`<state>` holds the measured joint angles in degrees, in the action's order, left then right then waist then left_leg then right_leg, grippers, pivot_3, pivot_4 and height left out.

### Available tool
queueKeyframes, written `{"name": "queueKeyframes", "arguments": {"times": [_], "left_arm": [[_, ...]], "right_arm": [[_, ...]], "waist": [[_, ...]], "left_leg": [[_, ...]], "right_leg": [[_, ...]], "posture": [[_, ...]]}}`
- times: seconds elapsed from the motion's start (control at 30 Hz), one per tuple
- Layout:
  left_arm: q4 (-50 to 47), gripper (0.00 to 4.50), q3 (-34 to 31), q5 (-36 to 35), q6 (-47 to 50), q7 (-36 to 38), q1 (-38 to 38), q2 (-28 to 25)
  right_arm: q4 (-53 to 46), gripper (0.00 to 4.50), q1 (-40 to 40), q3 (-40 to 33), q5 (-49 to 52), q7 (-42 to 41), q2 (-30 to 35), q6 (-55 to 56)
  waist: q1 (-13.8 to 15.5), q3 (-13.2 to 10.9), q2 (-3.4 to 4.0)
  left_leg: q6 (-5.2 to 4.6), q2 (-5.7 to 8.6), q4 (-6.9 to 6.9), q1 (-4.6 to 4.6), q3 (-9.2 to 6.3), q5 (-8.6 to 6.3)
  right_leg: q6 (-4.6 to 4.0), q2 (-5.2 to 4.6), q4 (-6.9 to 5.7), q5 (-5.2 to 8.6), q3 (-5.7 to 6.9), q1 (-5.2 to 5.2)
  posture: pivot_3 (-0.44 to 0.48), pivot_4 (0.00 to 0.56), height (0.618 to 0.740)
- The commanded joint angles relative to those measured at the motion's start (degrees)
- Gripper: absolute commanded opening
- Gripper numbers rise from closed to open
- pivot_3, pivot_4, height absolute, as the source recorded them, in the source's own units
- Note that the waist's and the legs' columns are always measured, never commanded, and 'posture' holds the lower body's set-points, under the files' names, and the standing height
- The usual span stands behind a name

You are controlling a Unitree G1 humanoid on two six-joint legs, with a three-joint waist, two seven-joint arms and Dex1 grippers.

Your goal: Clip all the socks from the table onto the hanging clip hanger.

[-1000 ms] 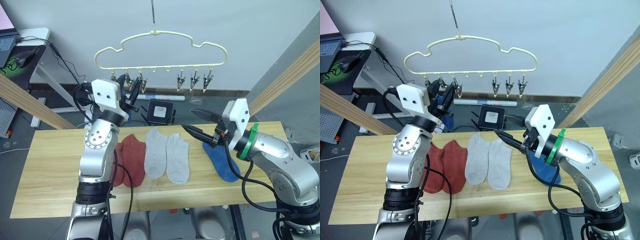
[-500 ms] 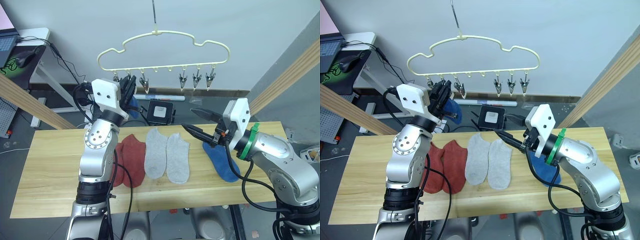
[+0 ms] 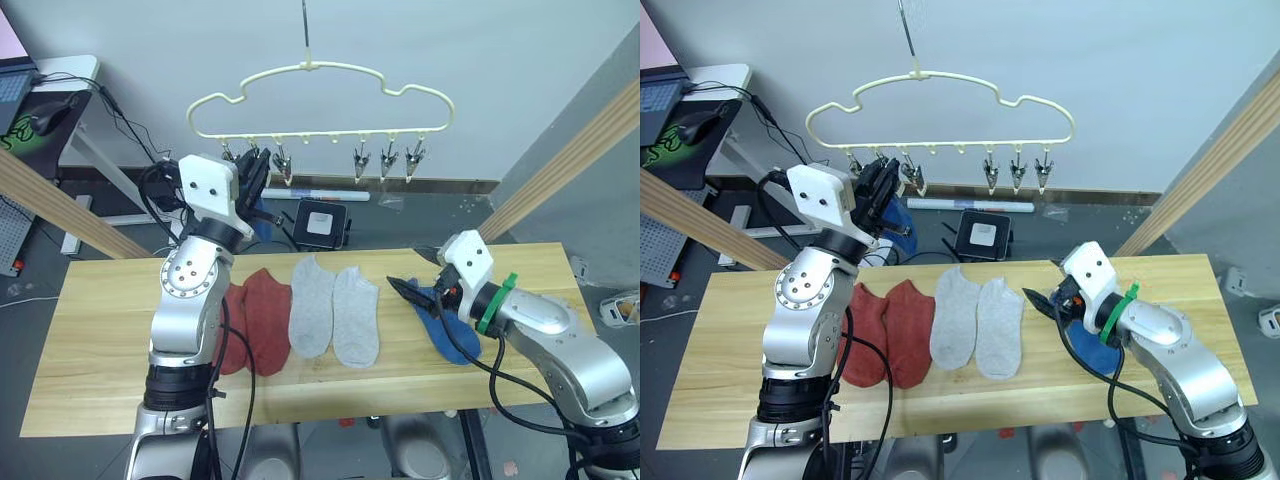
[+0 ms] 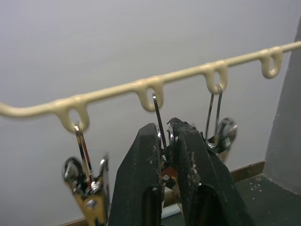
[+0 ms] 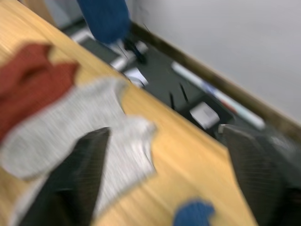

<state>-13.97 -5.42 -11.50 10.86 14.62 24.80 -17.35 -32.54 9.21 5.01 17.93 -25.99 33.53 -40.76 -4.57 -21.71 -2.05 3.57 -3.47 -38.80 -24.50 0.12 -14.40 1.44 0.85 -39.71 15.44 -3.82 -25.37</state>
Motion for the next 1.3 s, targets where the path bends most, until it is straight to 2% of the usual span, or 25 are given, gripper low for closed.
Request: {"name": "queueKeyframes", "arguments": {"times": [0.03,0.27,0.5,0.6,0.93,0.97,1.1,1.3], "left_arm": [[-4.9,0.14,-0.3,-0.3,1.2,0.3,-0.3,-0.7],[-6.4,0.14,-0.1,-0.4,3.2,0.1,-0.6,-0.4],[-6.0,0.14,-0.3,-0.6,3.6,0.2,-0.6,-0.3],[-6.1,0.14,-0.3,-0.6,3.8,0.2,-0.7,-0.4],[-5.9,0.14,-0.7,-1.8,4.5,0.6,-0.5,-0.3],[-6.0,0.14,-1.1,-2.8,4.9,0.8,-0.3,-0.2],[-7.1,0.14,-2.5,-6.7,7.4,1.8,0.6,-0.4],[-10.9,0.14,-5.9,-15.6,16.0,2.2,1.9,-1.4]], "right_arm": [[2.6,4.5,-2.8,1.0,-4.3,2.5,-0.3,1.5],[11.6,4.5,-5.5,1.6,-8.9,4.6,-3.8,6.7],[20.6,4.5,-4.0,1.1,-10.4,4.1,-7.8,12.4],[22.3,3.9,-3.2,1.2,-9.7,3.8,-9.6,11.4],[24.0,0.19,-1.6,1.9,-11.0,2.9,-11.7,13.2],[22.6,0.0,-1.4,2.6,-11.3,2.1,-11.2,13.6],[17.0,0.0,0.2,5.7,-12.4,-0.9,-9.9,14.0],[11.9,0.0,8.1,12.3,-16.2,-3.2,-10.5,15.8]], "waist": [[0.0,0.0,0.0],[0.2,-0.1,0.07],[0.3,-0.4,0.2],[0.3,-0.4,0.24],[0.4,-0.5,0.3],[0.4,-0.5,0.31],[0.3,-0.5,0.32],[0.1,-0.5,0.32]], "left_leg": [[0.0,0.0,0.0,0.0,0.0,0.0],[0.0,0.01,0.03,0.01,0.04,0.0],[0.0,0.0,0.08,0.01,0.07,0.0],[0.01,0.0,0.11,0.01,0.07,-0.01],[0.01,0.0,0.17,0.0,0.06,-0.01],[0.01,0.0,0.18,0.0,0.06,-0.01],[0.02,0.0,0.28,0.01,0.09,0.0],[0.08,-0.02,0.37,0.0,0.04,0.03]], "right_leg": [[0.0,0.0,-0.01,0.0,-0.01,0.0],[0.15,0.03,0.06,0.09,-0.11,-0.01],[0.18,0.04,0.16,0.1,-0.15,0.0],[0.16,0.04,0.19,0.1,-0.18,-0.01],[0.17,0.04,0.28,0.1,-0.18,0.0],[0.17,0.04,0.29,0.1,-0.18,0.0],[0.19,0.04,0.34,0.11,-0.17,-0.02],[0.2,0.07,0.36,0.12,-0.12,-0.05]], "posture": [[-0.139,0.421,0.74],[-0.134,0.433,0.74],[-0.13,0.433,0.74],[-0.128,0.432,0.74],[-0.13,0.425,0.74],[-0.133,0.424,0.74],[-0.137,0.421,0.74],[-0.125,0.41,0.74]]}}
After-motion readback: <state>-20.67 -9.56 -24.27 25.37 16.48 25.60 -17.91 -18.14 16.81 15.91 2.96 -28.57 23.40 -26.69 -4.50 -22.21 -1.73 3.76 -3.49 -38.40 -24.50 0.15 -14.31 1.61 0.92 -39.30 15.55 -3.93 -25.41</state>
